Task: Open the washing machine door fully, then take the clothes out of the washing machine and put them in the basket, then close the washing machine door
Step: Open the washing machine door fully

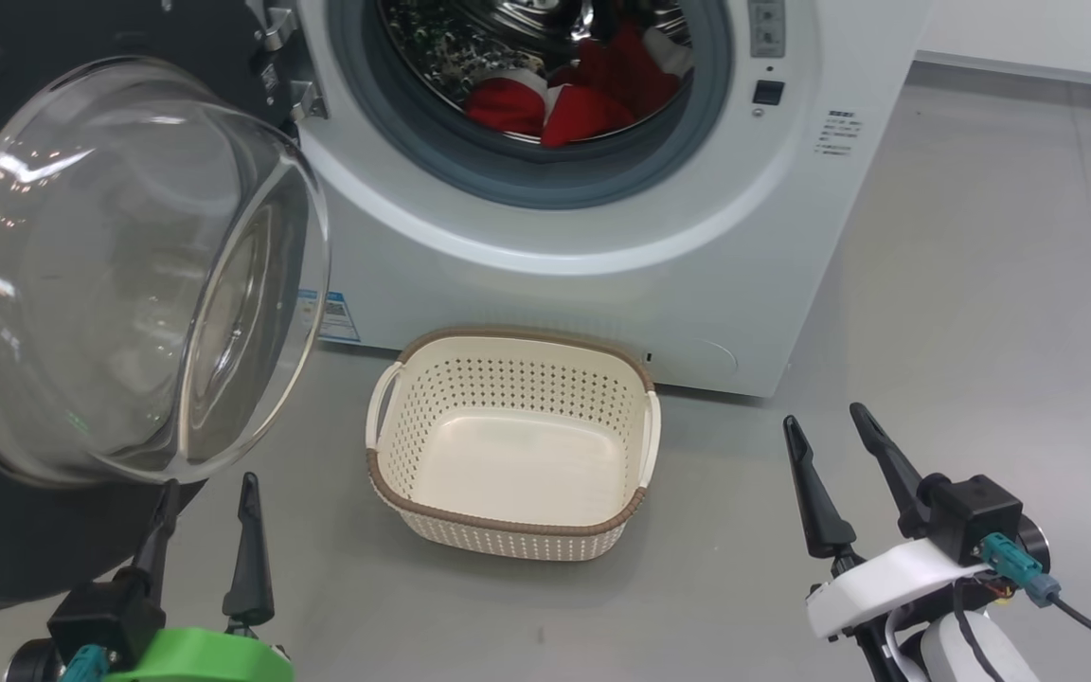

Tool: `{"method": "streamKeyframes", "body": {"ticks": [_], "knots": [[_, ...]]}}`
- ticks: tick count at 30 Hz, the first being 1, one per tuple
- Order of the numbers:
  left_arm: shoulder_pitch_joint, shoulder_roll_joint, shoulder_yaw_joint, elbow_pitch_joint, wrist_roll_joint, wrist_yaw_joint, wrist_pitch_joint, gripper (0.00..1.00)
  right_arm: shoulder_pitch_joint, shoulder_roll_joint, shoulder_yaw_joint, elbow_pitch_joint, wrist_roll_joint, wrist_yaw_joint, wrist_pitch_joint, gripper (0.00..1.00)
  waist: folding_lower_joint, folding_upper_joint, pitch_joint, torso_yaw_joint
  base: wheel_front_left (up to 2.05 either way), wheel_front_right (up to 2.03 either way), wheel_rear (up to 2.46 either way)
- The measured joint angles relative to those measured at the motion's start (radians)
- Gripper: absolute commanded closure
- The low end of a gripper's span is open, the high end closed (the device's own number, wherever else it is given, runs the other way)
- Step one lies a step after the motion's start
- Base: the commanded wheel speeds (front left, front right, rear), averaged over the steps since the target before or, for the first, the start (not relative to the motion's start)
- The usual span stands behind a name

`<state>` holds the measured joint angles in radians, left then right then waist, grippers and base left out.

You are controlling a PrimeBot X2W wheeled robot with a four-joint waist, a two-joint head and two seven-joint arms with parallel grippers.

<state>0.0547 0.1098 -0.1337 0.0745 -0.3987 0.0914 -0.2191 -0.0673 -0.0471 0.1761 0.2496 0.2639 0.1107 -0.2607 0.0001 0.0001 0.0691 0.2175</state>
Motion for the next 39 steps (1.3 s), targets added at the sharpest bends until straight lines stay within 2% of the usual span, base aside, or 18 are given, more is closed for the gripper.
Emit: {"method": "streamKeyframes", "body": {"ticks": [5,9,25,39], "knots": [[0.021,-0.001,-0.018,-0.026,0.003,0.000,0.016,0.00,0.016,0.001,0.016,0.001,0.000,-0.001,0.000,0.00,0.0000,0.0000,-0.007,-0.039,0.00,0.00,0.00],[0.029,0.000,-0.032,-0.052,0.014,-0.001,0.025,0.00,0.017,0.001,0.019,0.000,0.000,-0.017,0.000,0.00,0.0000,0.0000,-0.012,-0.085,0.00,0.00,0.00],[0.054,0.000,-0.056,-0.065,0.021,-0.001,0.048,0.00,0.038,0.002,-0.006,-0.011,-0.001,-0.036,0.000,0.00,0.0000,0.0000,-0.020,-0.228,0.00,0.00,0.00],[0.059,0.000,-0.066,-0.065,0.022,-0.001,0.069,0.00,0.059,0.002,-0.012,-0.022,0.000,-0.043,0.000,0.00,0.0000,0.0000,-0.023,-0.263,0.00,0.00,0.00]]}}
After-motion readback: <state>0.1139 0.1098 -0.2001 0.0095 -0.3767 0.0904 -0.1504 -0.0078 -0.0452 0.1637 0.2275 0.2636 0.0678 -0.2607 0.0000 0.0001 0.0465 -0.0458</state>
